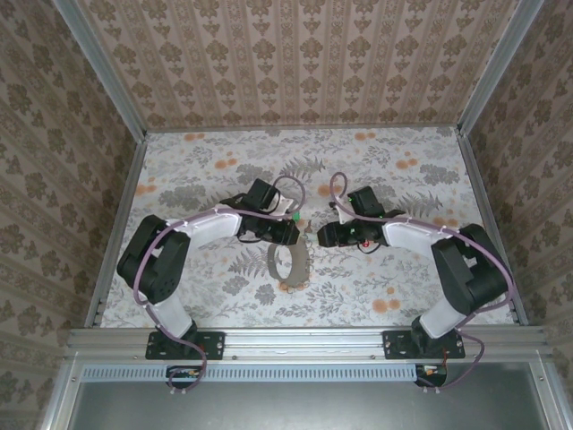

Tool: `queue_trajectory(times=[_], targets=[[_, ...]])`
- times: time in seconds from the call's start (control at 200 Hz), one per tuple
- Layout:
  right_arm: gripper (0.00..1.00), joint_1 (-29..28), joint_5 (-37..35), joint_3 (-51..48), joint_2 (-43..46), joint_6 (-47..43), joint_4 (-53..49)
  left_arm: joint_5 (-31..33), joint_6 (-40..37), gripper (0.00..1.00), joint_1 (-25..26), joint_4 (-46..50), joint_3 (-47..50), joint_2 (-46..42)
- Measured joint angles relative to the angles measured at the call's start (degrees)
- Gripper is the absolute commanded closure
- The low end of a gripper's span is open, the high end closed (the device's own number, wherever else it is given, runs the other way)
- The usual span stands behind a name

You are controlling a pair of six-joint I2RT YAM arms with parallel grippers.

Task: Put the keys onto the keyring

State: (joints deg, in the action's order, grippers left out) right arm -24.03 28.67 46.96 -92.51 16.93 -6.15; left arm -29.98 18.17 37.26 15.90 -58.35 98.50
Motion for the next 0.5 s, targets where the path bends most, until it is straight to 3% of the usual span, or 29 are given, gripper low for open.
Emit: queue_trajectory(times=[0.135, 0.5], targets=[[0.55, -0.2, 1.0, 1.2, -2.6, 0.2, 0.4, 0.0, 0.0, 0.73, -0.2, -0.1, -0.4, 0.3], [0.41, 3.5, 0.1, -2.2, 0.2, 2.6, 1.3, 5.7, -1.9, 0.67, 4.7, 2.2, -7.9, 8.0]])
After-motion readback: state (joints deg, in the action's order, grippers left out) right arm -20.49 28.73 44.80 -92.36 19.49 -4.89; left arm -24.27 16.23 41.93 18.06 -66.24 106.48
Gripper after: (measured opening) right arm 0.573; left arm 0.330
